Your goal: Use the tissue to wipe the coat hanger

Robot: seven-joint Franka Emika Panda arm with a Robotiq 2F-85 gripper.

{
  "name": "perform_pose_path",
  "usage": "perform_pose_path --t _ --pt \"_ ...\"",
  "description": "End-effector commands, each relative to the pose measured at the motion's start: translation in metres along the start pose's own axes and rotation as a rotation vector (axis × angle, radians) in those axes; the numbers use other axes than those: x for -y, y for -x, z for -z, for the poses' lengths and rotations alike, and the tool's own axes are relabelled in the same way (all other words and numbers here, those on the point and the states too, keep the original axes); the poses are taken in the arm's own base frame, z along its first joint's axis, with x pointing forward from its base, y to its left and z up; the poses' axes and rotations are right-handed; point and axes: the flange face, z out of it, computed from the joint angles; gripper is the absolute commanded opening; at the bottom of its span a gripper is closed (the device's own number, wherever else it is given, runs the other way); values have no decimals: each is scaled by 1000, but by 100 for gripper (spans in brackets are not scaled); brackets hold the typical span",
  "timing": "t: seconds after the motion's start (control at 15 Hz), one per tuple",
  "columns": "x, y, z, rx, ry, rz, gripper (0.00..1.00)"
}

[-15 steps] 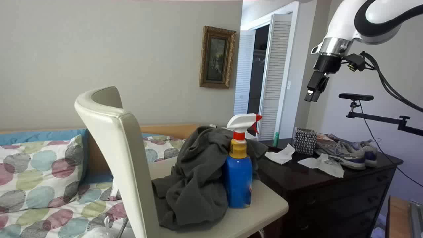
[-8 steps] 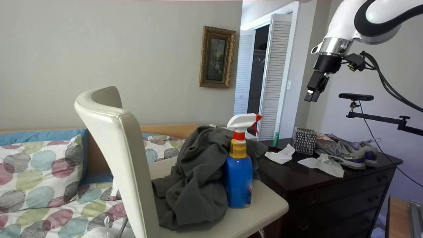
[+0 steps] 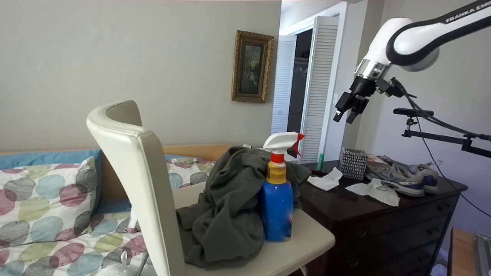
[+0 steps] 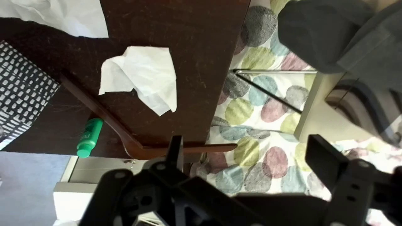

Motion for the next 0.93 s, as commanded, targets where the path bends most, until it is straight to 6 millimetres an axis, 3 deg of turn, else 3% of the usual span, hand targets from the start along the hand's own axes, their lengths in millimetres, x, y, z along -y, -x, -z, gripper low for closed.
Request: perform_pose_path --t 0.0,0.53,0.87 --pt "-24 -29 -42 -54 14 -111 100" --pt "-50 -42 -142 -31 51 -199 100" --pt "-66 -44 -187 0 79 -266 100"
